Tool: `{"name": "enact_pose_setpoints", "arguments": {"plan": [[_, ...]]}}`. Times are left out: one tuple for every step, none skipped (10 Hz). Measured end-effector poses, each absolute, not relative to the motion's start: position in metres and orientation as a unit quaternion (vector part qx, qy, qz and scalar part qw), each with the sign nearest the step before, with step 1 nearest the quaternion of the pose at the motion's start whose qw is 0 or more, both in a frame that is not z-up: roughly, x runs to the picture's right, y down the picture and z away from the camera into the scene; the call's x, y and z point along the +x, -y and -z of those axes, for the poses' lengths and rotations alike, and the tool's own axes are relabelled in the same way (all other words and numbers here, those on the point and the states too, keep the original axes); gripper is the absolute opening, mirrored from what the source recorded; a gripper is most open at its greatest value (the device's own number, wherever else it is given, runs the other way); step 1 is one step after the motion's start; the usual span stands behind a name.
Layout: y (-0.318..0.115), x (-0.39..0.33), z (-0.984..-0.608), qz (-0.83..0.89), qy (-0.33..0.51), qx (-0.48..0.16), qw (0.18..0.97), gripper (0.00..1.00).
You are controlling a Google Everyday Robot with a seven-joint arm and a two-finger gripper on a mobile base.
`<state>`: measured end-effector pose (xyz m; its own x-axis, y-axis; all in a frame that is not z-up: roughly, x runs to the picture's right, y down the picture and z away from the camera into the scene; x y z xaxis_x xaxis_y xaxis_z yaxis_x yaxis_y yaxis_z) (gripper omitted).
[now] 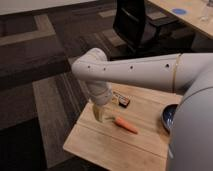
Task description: Place the pepper in the ceramic bowl
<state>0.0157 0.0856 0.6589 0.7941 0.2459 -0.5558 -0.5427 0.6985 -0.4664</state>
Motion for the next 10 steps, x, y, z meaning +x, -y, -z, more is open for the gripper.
{"name": "enact_pose_setpoints", "arguments": {"plan": [[-0.084,0.017,-0.659,-0.216,-0.232,-0.318,0.893,0.65],[-0.084,0.017,-0.659,-0.216,-0.232,-0.318,0.893,0.65],[-0.084,0.017,-0.659,-0.216,-0.232,-0.318,0.893,0.65],[-0.084,0.017,-0.659,-0.216,-0.232,-0.318,0.893,0.65],[-0.084,0.017,-0.659,-0.217,-0.232,-0.318,0.893,0.65],[-0.084,0.017,-0.659,-0.217,-0.232,-0.318,0.893,0.65],[-0.083,0.016,-0.662,-0.216,-0.225,-0.314,0.897,0.65],[-0.079,0.011,-0.67,-0.208,-0.199,-0.299,0.91,0.65],[-0.078,0.011,-0.676,-0.203,-0.176,-0.285,0.92,0.65],[-0.078,0.009,-0.678,-0.203,-0.165,-0.28,0.923,0.65]]}}
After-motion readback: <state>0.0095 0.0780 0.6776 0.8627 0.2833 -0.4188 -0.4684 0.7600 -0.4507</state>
